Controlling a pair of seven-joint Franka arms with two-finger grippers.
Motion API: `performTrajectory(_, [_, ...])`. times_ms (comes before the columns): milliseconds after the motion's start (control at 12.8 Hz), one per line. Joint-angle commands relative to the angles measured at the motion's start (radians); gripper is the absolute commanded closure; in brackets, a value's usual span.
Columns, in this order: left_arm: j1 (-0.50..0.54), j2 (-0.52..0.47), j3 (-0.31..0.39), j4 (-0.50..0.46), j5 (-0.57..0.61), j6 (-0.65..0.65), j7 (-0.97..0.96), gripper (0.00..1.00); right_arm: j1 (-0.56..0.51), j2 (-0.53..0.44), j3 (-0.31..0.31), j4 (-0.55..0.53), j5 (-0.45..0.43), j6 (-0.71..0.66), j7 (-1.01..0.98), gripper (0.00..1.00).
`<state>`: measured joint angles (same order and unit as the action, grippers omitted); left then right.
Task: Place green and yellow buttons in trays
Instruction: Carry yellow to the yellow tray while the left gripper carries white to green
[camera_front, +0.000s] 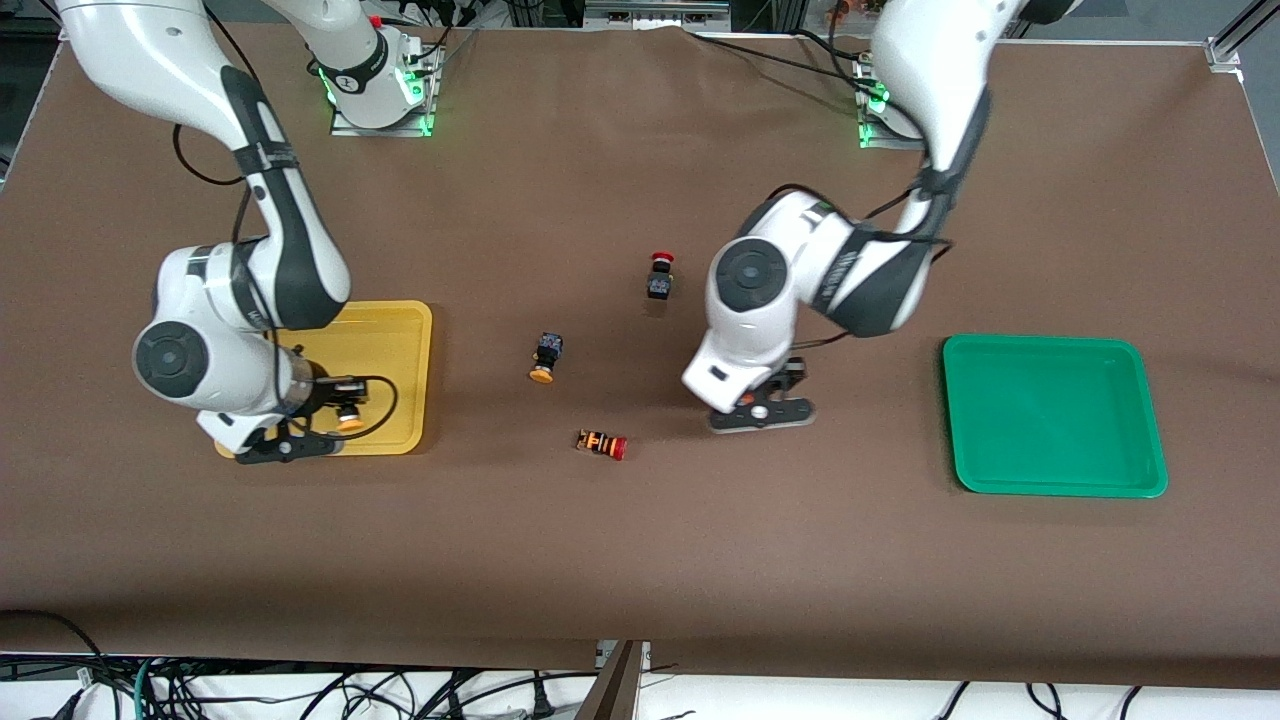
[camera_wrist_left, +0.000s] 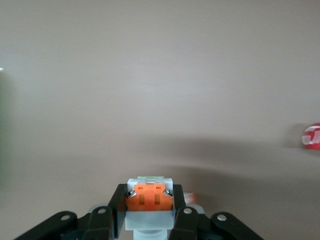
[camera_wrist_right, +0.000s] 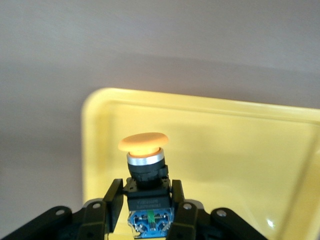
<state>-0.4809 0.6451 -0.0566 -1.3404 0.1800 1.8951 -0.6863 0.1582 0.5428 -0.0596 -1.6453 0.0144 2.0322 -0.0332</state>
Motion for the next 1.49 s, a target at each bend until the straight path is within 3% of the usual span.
performTrajectory(0, [0.096, -0.079, -0.008, -0.049, 0.013, -0.167, 0.137, 1.00, -0.005, -0.023, -0.046, -0.066, -0.010, 0.003, -0.042, 1.00])
performTrajectory(78, [0.204, -0.091, -0.011, -0.054, 0.013, -0.242, 0.271, 1.00, -0.009, -0.023, -0.069, -0.105, -0.010, 0.029, -0.060, 1.00])
performTrajectory(314, [0.390, -0.110, -0.009, -0.097, 0.030, -0.222, 0.601, 1.00, -0.025, -0.021, -0.100, -0.194, -0.008, 0.140, -0.132, 1.00])
performTrajectory(549, [0.516, -0.114, -0.011, -0.213, 0.029, -0.066, 0.760, 1.00, -0.034, -0.017, -0.100, -0.225, -0.004, 0.166, -0.139, 1.00])
performTrajectory(706, [0.589, -0.116, -0.012, -0.336, 0.024, 0.118, 0.848, 0.99, -0.034, -0.009, -0.103, -0.226, -0.002, 0.174, -0.139, 1.00])
performTrajectory(784, [0.610, -0.125, -0.012, -0.420, 0.019, 0.228, 0.864, 0.98, -0.037, -0.003, -0.103, -0.226, -0.001, 0.177, -0.139, 0.91])
performTrajectory(941, [0.617, -0.140, -0.012, -0.541, 0.019, 0.388, 0.869, 0.89, -0.037, -0.003, -0.103, -0.216, 0.001, 0.178, -0.133, 0.01])
performTrajectory(1020, [0.622, -0.140, -0.012, -0.566, 0.019, 0.419, 0.869, 0.81, -0.035, -0.009, -0.100, -0.203, 0.001, 0.171, -0.123, 0.00])
performTrajectory(1098, [0.622, -0.140, -0.012, -0.568, 0.018, 0.420, 0.867, 0.62, -0.035, -0.011, -0.089, -0.174, 0.002, 0.165, -0.126, 0.00])
performTrajectory(1176, [0.622, -0.140, -0.014, -0.568, 0.018, 0.420, 0.870, 0.01, -0.034, -0.015, -0.059, -0.147, 0.002, 0.149, -0.123, 0.00])
performTrajectory(1412, [0.620, -0.211, -0.075, -0.551, 0.012, 0.321, 0.895, 0.00, -0.025, -0.015, 0.073, -0.073, 0.002, 0.103, 0.124, 0.00])
